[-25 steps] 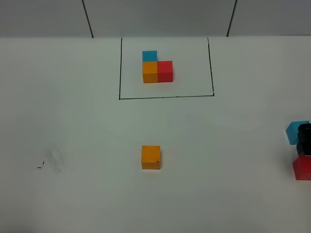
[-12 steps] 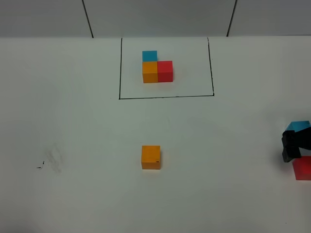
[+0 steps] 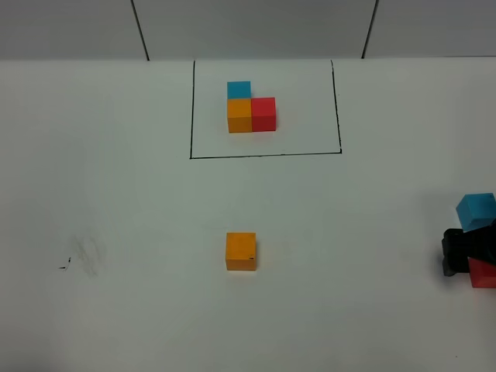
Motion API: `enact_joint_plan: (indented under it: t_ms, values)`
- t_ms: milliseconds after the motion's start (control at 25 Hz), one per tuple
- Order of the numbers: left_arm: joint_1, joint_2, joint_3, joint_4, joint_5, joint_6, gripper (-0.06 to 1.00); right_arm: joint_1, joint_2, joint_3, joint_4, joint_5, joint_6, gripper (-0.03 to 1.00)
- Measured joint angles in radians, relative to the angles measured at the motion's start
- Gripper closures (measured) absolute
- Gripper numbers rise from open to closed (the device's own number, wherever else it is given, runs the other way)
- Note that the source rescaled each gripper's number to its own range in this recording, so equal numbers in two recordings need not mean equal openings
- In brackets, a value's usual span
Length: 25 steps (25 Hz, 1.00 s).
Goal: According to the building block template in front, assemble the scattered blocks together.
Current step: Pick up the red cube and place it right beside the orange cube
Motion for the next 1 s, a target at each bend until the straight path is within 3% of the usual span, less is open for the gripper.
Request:
enact_joint_plan:
  t_ms: [800, 1000]
  values:
    - [0.000, 0.000, 0.000, 0.000, 0.000, 0.000, 0.26, 0.000, 0.084, 0.002, -0.064, -0.046, 0.002, 0.04]
    - [0.000, 0.000, 0.000, 0.000, 0.000, 0.000, 0.26, 0.000, 0.095, 0.002, -0.064, -0.059, 0.002, 0.12]
